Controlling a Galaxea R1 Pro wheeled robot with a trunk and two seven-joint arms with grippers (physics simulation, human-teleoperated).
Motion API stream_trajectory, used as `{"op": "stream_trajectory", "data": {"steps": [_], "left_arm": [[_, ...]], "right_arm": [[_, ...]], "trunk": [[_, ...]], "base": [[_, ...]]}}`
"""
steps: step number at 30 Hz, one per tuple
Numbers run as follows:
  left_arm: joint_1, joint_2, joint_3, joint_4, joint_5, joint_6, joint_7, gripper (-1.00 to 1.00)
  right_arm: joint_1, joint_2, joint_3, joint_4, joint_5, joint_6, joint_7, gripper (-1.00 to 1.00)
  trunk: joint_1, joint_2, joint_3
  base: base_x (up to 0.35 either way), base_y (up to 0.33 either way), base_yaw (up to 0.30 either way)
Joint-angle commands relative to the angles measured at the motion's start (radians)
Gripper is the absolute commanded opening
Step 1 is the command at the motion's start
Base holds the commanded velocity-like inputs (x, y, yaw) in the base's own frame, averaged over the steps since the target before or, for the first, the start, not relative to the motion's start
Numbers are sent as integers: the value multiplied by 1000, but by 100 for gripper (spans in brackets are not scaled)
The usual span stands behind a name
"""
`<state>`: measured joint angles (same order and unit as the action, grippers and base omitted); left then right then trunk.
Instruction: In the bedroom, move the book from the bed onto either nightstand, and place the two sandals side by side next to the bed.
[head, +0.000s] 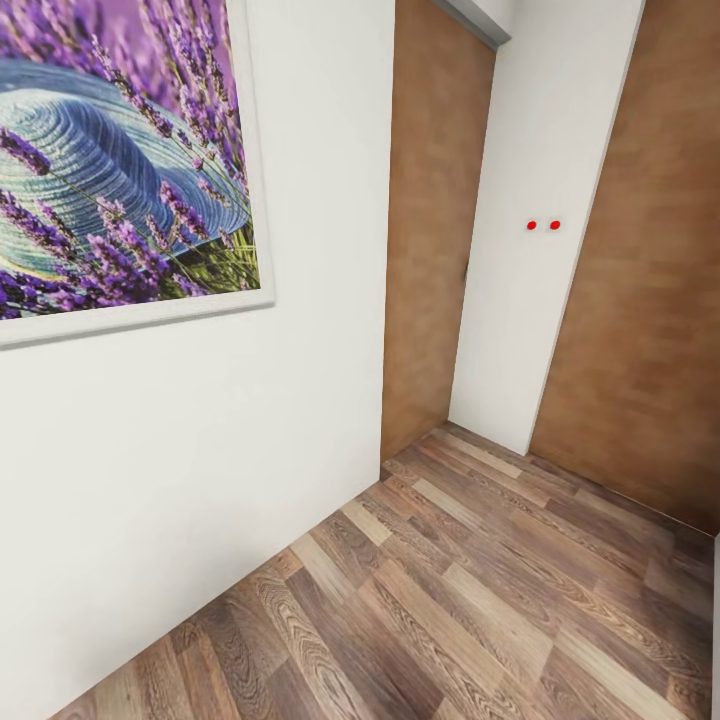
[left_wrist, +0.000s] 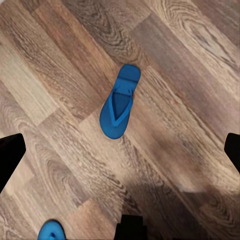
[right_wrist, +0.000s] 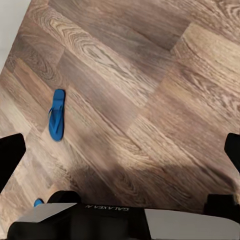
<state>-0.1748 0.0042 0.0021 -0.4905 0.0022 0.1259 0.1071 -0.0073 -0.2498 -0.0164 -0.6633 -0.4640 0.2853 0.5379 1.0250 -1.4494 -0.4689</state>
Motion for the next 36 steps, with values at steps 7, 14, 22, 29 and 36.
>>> {"op": "stream_trajectory", "data": {"steps": [7,14,22,29,36], "left_arm": [[0,-1,0,-2,1,-12,3,100],[0,-1,-1,-2,1,-14,5,100],[0,-1,-1,-2,1,-15,5,100],[0,-1,-1,-2,1,-15,5,100],[0,-1,-1,-2,1,-15,6,100]], "right_arm": [[0,-27,-3,6,-44,5,97,100],[0,-30,-4,11,-46,0,107,100],[0,-30,-4,13,-47,-2,109,100],[0,-28,-4,13,-47,-4,108,100],[0,-28,-4,13,-47,-6,107,100]], "trunk": [[0,-1,-1],[0,-1,-1],[0,-1,-1],[23,-43,-20],[50,-92,-42]], "base": [[0,0,0],[0,0,0],[0,0,0],[0,0,0],[0,0,0]]}}
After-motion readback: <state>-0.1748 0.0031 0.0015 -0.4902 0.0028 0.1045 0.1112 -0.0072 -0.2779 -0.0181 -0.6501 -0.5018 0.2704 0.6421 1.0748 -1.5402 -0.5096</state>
